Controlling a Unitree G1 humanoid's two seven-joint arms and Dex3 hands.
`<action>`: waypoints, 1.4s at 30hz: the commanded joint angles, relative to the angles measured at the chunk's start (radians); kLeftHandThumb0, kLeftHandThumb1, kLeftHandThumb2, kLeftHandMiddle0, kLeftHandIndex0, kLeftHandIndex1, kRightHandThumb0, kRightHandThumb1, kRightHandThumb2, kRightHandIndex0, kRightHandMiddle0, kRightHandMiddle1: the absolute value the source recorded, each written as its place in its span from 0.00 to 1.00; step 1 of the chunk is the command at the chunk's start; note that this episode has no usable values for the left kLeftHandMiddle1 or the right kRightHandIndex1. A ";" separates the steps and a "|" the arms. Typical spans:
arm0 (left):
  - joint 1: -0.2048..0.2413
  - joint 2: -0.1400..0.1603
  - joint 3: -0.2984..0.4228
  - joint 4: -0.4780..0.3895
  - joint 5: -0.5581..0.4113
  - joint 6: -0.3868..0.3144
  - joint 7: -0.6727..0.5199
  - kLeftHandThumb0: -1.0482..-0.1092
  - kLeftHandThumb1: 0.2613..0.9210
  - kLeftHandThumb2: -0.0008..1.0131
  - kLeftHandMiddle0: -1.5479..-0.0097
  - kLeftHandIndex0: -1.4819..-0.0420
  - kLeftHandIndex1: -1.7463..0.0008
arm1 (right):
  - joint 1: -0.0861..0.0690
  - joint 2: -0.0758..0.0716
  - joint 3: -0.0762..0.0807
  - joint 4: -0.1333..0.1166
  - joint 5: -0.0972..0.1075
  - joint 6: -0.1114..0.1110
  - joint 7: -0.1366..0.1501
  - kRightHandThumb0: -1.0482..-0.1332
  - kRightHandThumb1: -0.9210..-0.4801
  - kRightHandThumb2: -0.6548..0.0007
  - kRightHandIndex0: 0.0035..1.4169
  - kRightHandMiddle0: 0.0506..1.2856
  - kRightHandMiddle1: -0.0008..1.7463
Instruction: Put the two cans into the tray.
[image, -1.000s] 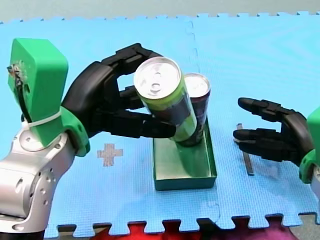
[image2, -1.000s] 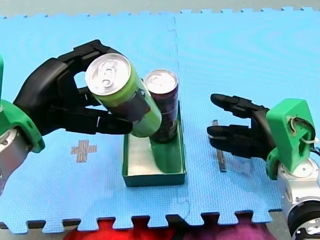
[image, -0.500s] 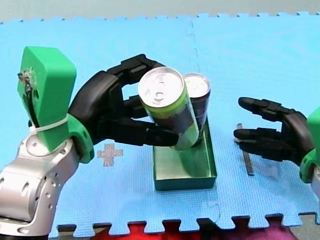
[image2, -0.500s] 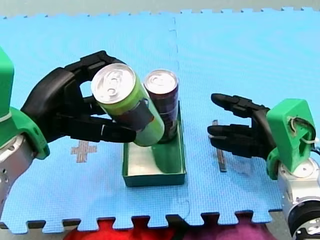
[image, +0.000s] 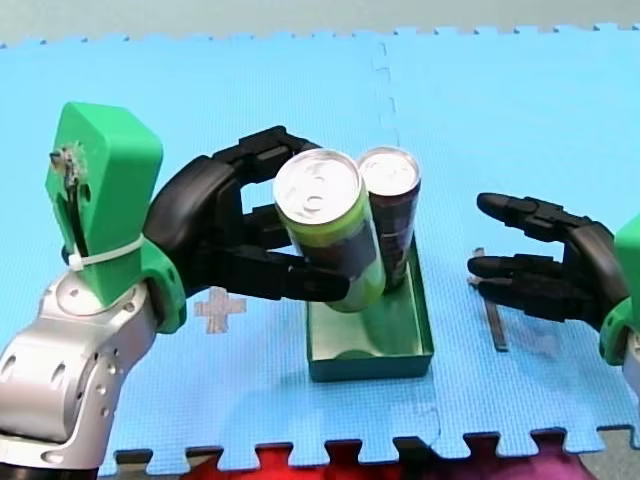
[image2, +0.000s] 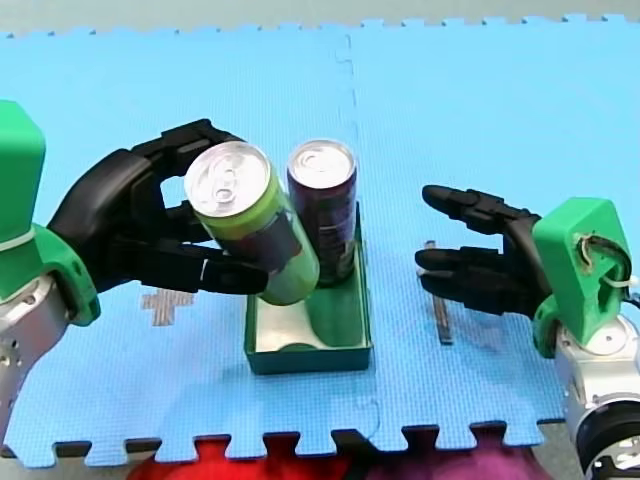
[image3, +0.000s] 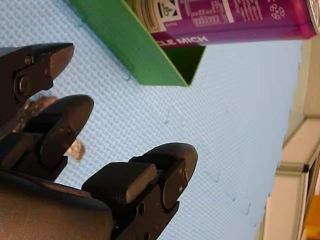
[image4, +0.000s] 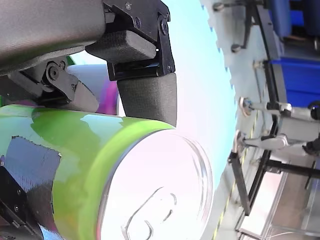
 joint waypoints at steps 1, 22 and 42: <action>-0.008 0.007 0.006 0.001 -0.002 0.002 -0.004 0.80 0.77 0.04 0.37 0.65 0.00 | 0.000 -0.004 0.000 -0.003 0.001 -0.006 -0.005 0.36 0.33 1.00 0.67 0.47 0.00; -0.010 0.005 0.013 0.026 -0.006 0.022 -0.014 0.80 0.77 0.05 0.37 0.65 0.00 | 0.003 0.003 0.008 -0.011 -0.003 -0.017 -0.018 0.37 0.35 1.00 0.67 0.47 0.00; -0.014 -0.007 -0.007 0.055 0.013 0.009 -0.013 0.80 0.77 0.06 0.38 0.64 0.00 | 0.013 0.011 0.005 -0.016 0.002 -0.018 -0.027 0.38 0.35 1.00 0.67 0.47 0.00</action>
